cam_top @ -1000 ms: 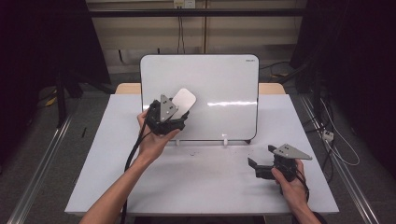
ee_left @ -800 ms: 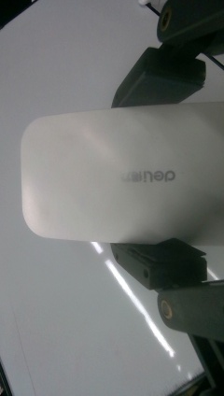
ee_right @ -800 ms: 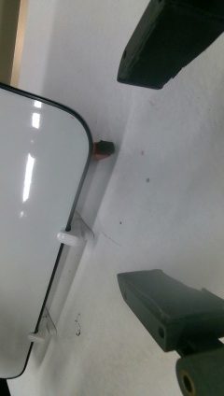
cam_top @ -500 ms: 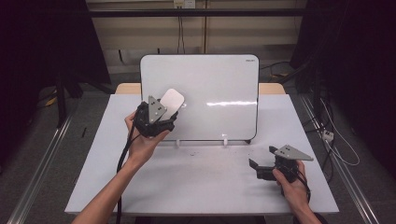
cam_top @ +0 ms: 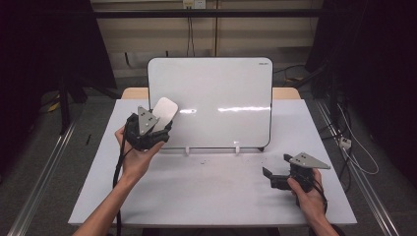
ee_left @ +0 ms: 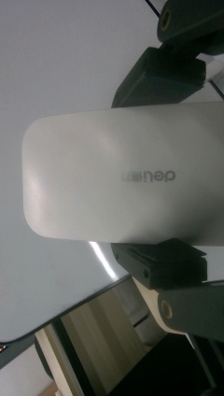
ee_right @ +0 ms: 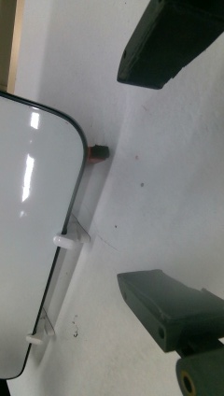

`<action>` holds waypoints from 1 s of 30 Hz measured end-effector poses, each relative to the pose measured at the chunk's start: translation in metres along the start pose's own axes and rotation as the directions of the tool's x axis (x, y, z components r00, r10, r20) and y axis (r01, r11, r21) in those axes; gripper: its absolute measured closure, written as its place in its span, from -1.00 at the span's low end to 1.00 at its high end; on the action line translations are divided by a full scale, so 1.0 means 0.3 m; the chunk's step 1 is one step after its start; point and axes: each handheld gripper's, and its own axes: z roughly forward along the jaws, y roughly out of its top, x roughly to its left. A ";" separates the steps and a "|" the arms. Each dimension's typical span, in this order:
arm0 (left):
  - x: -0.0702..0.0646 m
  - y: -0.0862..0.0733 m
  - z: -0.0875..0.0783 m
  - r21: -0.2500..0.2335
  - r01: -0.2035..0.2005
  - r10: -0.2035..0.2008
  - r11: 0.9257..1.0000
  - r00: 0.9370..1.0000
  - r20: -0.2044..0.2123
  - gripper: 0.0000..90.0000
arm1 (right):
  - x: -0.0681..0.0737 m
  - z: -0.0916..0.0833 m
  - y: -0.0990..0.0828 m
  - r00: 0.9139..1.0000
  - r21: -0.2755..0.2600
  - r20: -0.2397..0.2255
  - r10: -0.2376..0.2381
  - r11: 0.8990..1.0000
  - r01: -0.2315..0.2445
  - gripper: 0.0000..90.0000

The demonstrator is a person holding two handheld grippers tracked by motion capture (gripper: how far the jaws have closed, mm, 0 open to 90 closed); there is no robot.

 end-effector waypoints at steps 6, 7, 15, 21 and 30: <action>-0.012 -0.030 -0.004 0.014 -0.030 0.030 0.999 1.000 -0.004 -0.31 | -0.001 0.003 0.002 1.000 -0.002 -0.003 -0.003 1.000 0.003 -0.89; -0.011 -0.036 -0.003 0.022 -0.036 0.036 0.999 0.999 -0.005 -0.31 | -0.001 0.005 0.001 1.000 -0.003 -0.002 -0.002 1.000 0.002 -0.89; -0.051 -0.083 0.030 0.051 -0.086 0.086 0.995 0.996 0.004 -0.31 | 0.002 0.004 0.003 1.000 -0.002 -0.002 -0.003 1.000 0.003 -0.89; -0.084 -0.112 0.073 0.095 -0.181 0.180 0.979 0.983 0.014 -0.31 | 0.006 0.004 0.004 1.000 -0.001 -0.003 -0.007 1.000 0.007 -0.89; -0.078 -0.137 0.113 0.116 -0.215 0.220 0.970 0.975 -0.026 -0.31 | 0.010 0.001 0.004 1.000 0.000 0.000 -0.014 1.000 0.014 -0.89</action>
